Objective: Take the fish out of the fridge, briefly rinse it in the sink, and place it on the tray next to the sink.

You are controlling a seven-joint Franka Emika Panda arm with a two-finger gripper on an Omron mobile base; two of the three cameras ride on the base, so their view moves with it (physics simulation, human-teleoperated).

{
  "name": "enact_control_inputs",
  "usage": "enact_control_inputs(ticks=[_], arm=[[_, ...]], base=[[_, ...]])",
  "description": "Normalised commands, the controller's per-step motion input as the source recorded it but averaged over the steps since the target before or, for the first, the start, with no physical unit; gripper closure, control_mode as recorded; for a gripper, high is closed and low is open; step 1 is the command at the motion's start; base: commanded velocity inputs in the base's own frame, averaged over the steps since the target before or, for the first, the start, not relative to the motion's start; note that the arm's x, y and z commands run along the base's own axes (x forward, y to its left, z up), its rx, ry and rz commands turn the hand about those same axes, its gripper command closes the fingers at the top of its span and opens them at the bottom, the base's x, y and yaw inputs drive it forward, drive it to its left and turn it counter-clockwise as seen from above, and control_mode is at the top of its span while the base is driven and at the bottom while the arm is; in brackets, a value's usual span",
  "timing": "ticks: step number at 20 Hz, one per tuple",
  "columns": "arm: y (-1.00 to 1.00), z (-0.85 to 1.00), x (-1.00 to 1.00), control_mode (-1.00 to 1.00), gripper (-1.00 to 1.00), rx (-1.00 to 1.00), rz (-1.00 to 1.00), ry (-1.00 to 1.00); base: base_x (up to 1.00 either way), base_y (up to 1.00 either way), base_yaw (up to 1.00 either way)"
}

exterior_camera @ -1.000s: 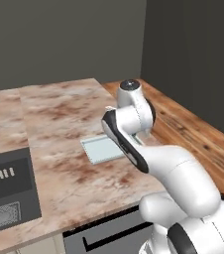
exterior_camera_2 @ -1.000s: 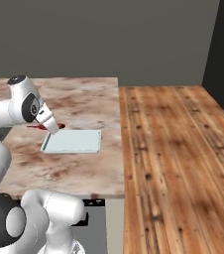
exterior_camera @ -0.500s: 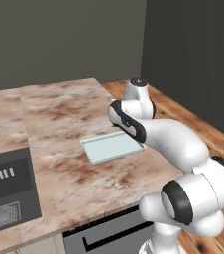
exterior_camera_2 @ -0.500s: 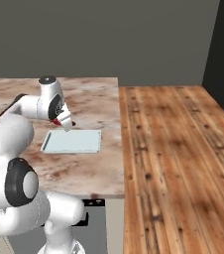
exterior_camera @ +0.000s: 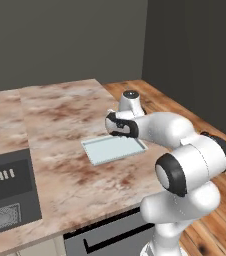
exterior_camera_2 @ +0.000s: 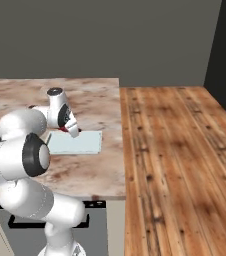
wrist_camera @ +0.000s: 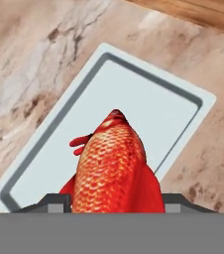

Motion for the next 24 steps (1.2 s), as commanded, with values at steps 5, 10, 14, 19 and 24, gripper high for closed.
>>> enact_control_inputs(ticks=[5,10,14,19,24], arm=[[0.00,-0.61,0.00,-1.00,1.00,0.00,0.00,0.13],[0.00,-0.29,0.08,-1.00,1.00,0.00,0.00,0.08],[0.08,-0.03,0.53,-1.00,1.00,0.00,-0.03,0.00],[0.03,-0.13,0.46,-1.00,1.00,0.00,0.00,0.01],[0.00,-0.33,0.16,-1.00,1.00,0.00,0.00,0.03]], base=[[0.00,0.00,0.00],[0.00,0.00,0.00],[0.00,0.00,0.00],[0.00,0.00,0.00],[0.00,0.00,0.00]])
